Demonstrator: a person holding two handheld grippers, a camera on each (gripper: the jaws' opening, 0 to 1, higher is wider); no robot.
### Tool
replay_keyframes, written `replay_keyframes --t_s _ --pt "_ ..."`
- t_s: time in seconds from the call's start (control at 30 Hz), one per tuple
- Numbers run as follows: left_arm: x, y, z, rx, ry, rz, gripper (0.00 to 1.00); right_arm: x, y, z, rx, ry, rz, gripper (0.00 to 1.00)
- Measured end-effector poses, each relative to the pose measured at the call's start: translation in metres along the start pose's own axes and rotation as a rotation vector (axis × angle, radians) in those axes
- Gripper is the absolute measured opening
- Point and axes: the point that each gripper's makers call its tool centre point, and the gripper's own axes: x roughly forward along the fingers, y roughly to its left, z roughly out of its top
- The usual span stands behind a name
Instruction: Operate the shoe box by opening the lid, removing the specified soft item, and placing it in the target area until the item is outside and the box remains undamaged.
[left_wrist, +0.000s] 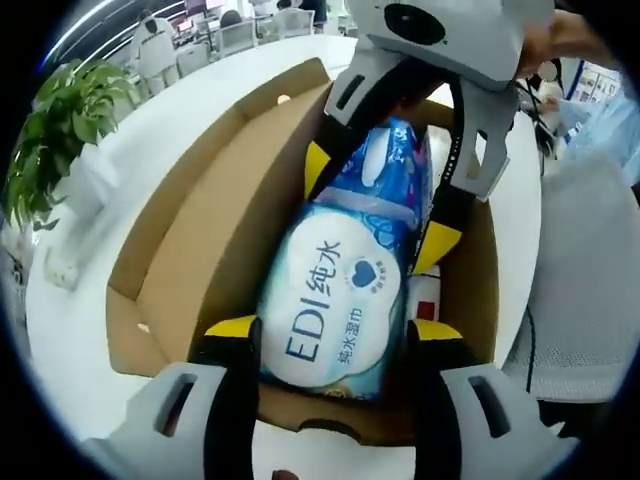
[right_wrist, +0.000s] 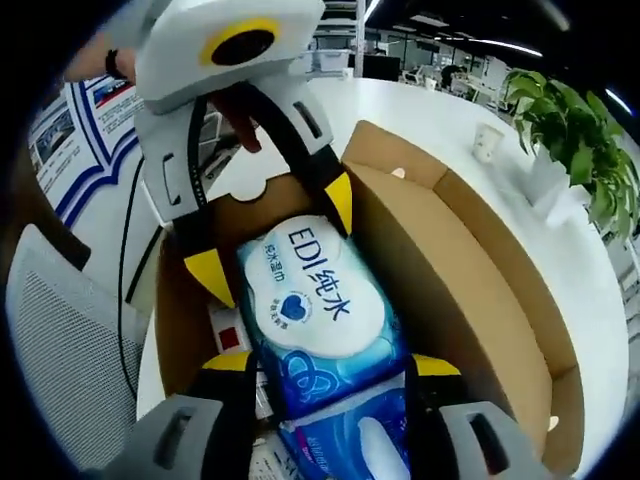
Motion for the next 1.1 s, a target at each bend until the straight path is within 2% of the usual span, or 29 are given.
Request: replay_keyframes --t_s 0.1,0.23,0.5,0.9,1.1 --pt "0.004 0.000 -0.001 0.030 0.015 0.001 0.60 0.000 -0.004 -0.001 -0.017 0.007 -0.023 0.51" --pt "0.004 0.000 0.001 0.035 0.023 0.002 0.57 -0.002 -0.002 -0.003 -0.019 -0.002 -0.017 0.50" --pt "0.004 -0.007 0.001 0.055 0.012 -0.020 0.55 -0.007 0.013 -0.007 -0.056 0.003 -0.019 0.51" --pt "0.007 -0.006 0.000 0.074 0.022 -0.020 0.57 -0.003 0.005 -0.005 -0.049 -0.002 -0.012 0.50" --pt "0.008 -0.005 0.000 0.094 0.015 -0.020 0.56 -0.003 0.008 -0.004 -0.053 -0.006 -0.011 0.52"
